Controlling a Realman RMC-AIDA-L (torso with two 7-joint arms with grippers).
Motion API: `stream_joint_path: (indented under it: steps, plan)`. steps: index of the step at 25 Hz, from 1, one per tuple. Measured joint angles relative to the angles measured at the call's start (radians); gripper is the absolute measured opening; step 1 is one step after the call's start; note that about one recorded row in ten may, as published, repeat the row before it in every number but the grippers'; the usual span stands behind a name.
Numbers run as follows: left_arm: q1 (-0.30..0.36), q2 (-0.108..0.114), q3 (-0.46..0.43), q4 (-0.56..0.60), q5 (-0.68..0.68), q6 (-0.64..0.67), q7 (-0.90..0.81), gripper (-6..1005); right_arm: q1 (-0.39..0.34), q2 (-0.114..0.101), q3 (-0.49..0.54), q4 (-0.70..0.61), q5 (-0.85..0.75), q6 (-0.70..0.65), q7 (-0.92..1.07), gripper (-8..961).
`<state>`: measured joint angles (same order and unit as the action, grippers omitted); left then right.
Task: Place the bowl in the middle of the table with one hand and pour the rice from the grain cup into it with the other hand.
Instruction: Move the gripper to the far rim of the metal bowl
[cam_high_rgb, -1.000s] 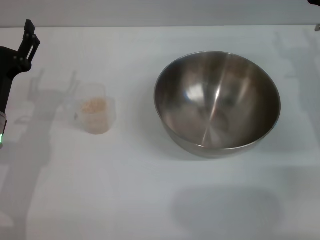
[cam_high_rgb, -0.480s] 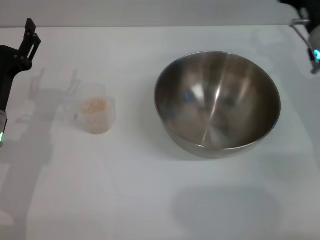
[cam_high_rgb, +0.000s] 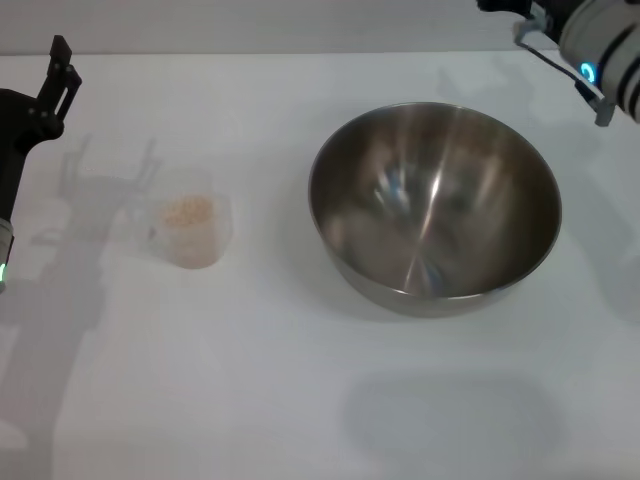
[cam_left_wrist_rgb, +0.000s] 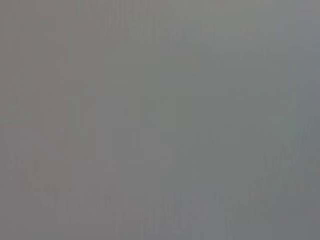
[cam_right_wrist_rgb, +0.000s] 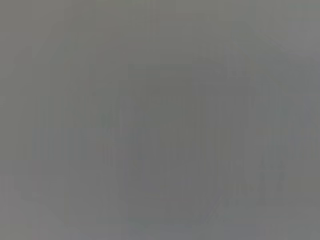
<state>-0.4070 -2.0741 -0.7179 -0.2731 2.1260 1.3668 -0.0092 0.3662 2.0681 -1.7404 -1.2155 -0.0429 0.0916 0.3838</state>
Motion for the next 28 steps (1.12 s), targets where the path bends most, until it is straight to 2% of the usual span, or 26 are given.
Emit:
stream_joint_path:
  steps: [7,10,12,13,14,17,18,20,22,23,25,28]
  plan:
    - [0.001,0.000,0.000,0.002,0.000,-0.001,0.000,860,0.057,0.005,0.001,-0.162,0.024,0.381,-0.073,825]
    - [0.001,0.001,0.000,0.003,0.000,-0.002,0.000,860,0.103,0.006,0.042,-0.216,0.121,0.551,-0.182,825]
    - [0.001,0.001,-0.001,0.004,0.000,-0.002,0.000,860,0.139,0.006,0.092,-0.240,0.219,0.663,-0.283,825]
    - [0.001,0.002,-0.001,0.007,0.000,-0.002,0.000,860,0.177,0.006,0.157,-0.261,0.312,0.789,-0.386,824]
    - [0.001,0.002,-0.001,0.007,0.000,-0.002,0.000,860,0.198,0.006,0.195,-0.269,0.344,0.855,-0.430,823]
    - [0.000,0.002,-0.003,0.012,0.000,-0.002,0.000,860,0.232,0.006,0.254,-0.280,0.385,0.970,-0.489,820]
    - [0.000,0.002,-0.006,0.012,0.000,-0.002,0.000,860,0.269,0.005,0.321,-0.284,0.417,1.102,-0.545,820]
    - [0.000,0.002,-0.012,0.013,-0.001,-0.002,0.000,860,0.304,0.005,0.391,-0.279,0.435,1.215,-0.591,820]
    - [-0.001,0.002,-0.014,0.012,-0.001,-0.002,0.000,860,0.315,0.005,0.414,-0.273,0.437,1.256,-0.603,820]
    - [-0.001,0.002,-0.023,0.013,-0.001,-0.002,0.000,860,0.334,0.002,0.452,-0.260,0.438,1.326,-0.622,820]
    - [-0.001,0.002,-0.026,0.014,-0.001,-0.002,0.000,860,0.342,0.000,0.468,-0.248,0.437,1.353,-0.628,820]
    - [-0.001,0.002,-0.028,0.015,-0.001,-0.002,0.000,860,0.365,-0.008,0.512,-0.165,0.435,1.413,-0.660,819]
